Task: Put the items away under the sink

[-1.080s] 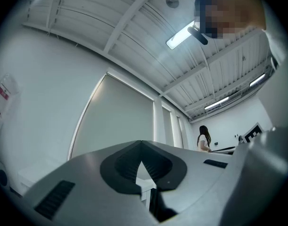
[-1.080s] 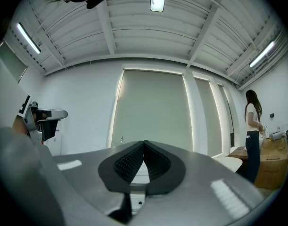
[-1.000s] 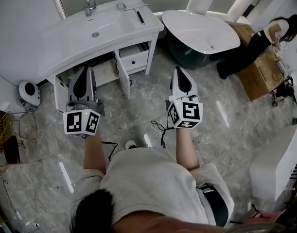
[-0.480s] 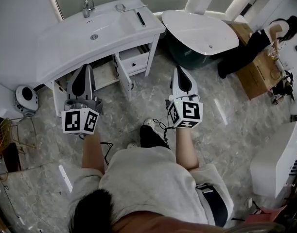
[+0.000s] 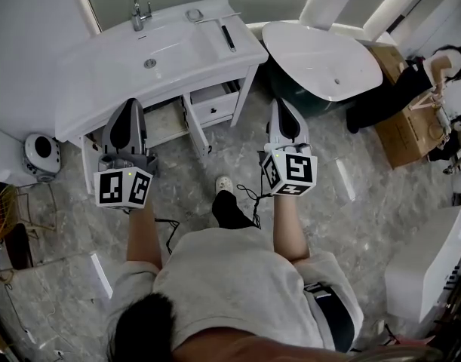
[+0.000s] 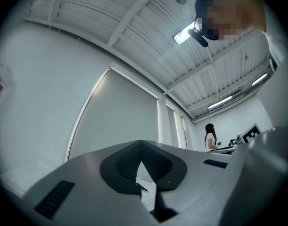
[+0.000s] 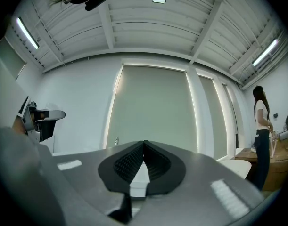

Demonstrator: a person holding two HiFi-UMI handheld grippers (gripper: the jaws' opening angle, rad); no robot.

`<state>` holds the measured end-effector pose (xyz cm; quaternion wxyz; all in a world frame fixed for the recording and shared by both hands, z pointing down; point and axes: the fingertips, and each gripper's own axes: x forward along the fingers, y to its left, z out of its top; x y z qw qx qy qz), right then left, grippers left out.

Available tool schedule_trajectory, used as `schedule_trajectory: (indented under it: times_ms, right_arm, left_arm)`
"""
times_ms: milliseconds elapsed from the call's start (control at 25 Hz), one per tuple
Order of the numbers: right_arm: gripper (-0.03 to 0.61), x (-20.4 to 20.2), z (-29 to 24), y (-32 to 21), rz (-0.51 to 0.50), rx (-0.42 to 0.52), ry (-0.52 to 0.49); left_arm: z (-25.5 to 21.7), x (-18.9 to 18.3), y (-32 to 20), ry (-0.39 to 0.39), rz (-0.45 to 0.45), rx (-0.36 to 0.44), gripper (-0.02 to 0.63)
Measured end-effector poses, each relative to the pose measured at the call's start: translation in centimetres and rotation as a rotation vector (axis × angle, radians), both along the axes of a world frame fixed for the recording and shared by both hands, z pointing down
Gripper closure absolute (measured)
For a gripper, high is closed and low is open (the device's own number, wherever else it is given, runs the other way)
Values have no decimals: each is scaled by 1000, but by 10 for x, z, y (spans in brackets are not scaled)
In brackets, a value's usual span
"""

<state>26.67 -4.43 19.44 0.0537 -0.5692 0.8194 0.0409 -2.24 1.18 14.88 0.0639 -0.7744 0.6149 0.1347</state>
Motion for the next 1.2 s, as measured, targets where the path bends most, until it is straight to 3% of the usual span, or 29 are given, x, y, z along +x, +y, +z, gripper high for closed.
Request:
schedule_trajectory:
  times_ms: [760, 1200]
  right_arm:
    - [566, 9, -8, -208, -125, 8, 13]
    - [566, 1, 4, -276, -196, -13, 17]
  left_arm:
    - [-6, 23, -181, 7, -96, 13, 606]
    - [0, 33, -231, -10, -122, 4, 607]
